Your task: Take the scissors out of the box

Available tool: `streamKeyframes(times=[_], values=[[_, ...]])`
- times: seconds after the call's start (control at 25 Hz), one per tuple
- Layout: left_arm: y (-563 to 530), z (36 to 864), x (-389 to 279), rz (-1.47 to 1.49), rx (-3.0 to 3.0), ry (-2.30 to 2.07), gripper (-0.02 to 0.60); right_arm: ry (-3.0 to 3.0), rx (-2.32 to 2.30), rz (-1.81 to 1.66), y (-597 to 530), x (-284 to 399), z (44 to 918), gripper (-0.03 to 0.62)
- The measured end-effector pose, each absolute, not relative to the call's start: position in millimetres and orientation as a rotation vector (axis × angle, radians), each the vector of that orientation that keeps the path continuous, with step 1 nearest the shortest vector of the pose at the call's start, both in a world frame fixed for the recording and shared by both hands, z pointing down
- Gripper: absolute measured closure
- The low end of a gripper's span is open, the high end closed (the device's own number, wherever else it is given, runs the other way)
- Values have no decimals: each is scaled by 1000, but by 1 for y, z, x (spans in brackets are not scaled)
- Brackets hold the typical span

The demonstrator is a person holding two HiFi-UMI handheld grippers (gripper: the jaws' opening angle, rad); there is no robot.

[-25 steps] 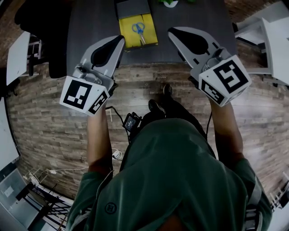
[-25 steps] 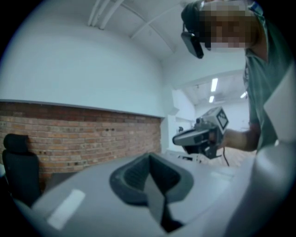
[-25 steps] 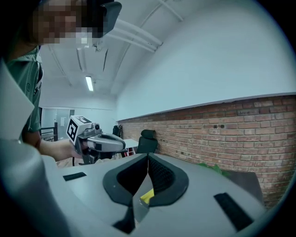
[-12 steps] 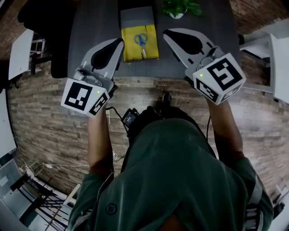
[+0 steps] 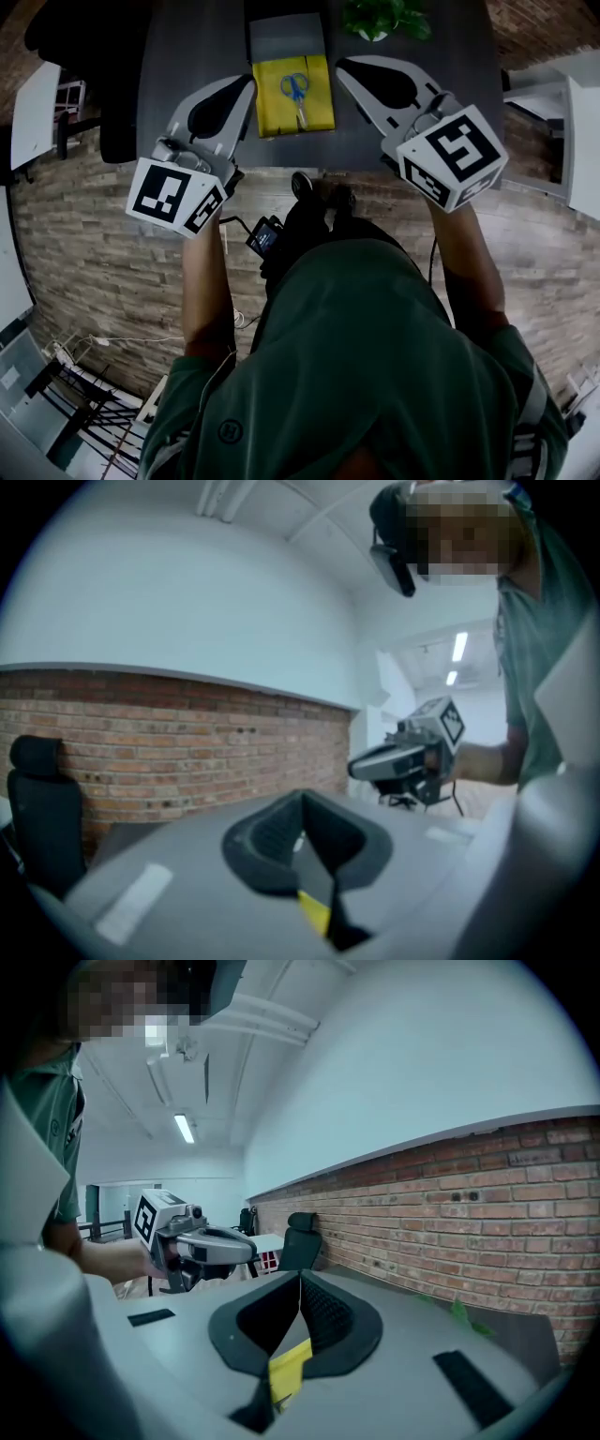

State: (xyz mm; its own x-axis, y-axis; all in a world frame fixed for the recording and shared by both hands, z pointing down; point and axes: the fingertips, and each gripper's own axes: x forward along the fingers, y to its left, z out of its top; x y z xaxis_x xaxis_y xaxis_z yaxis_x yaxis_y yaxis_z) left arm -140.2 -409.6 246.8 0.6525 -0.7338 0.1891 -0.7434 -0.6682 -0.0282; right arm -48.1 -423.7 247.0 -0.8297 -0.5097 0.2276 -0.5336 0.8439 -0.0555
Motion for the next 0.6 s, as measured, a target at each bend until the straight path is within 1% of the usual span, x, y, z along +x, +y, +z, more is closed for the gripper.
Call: streamKeyframes(times=[0.2, 0.6], values=[[-440, 252, -146, 269, 2828, -1194, 584, -2786, 854, 192, -449, -57, 255, 586], [-475, 268, -177, 250, 2843, -1109, 584, -2739, 894, 233, -480, -99, 280, 586]])
